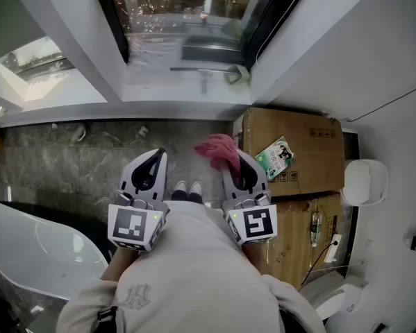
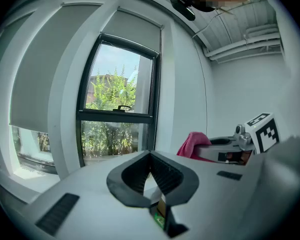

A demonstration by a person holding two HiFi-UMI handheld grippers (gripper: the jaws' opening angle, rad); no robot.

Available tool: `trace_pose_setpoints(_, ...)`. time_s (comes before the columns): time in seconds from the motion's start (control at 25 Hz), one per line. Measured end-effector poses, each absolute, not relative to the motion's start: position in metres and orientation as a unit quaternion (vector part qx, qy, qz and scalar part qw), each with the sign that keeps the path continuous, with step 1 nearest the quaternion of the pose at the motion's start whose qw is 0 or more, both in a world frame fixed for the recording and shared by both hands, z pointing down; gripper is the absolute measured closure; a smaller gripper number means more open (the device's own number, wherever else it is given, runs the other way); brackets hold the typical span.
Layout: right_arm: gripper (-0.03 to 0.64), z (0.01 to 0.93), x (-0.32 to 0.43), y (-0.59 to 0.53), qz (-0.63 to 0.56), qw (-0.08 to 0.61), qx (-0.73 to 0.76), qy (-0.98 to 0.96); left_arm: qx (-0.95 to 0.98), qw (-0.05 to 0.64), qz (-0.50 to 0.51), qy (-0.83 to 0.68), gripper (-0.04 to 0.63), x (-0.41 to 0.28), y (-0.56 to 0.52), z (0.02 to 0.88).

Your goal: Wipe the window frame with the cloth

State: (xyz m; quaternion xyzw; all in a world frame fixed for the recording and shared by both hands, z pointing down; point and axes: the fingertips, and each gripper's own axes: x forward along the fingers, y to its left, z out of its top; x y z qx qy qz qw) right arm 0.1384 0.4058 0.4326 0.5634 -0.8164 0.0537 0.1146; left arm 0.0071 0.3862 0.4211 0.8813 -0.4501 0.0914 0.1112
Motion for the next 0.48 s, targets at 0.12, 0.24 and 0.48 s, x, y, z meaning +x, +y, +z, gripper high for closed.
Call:
trace_pose_setpoints(0.12,0.537,0.434,0.141,0.411,0.055,0.116,0.568,-0.813,0.882,0.113,0.092,-0.448,0.586,0.008,0.388,0.422)
trace_pose_setpoints(0.24,0.537,0.434,0.147,0.416,0.055,0.115,0.574,-0.809,0.885,0.112,0.092,-0.442,0.586,0.012,0.39,0.422)
trace_pose_setpoints(0.48,0.537,0.436,0.159,0.427,0.058,0.115,0.584,-0.801,0.891,0.112,0.093,-0.429,0.586,0.023,0.395,0.424)
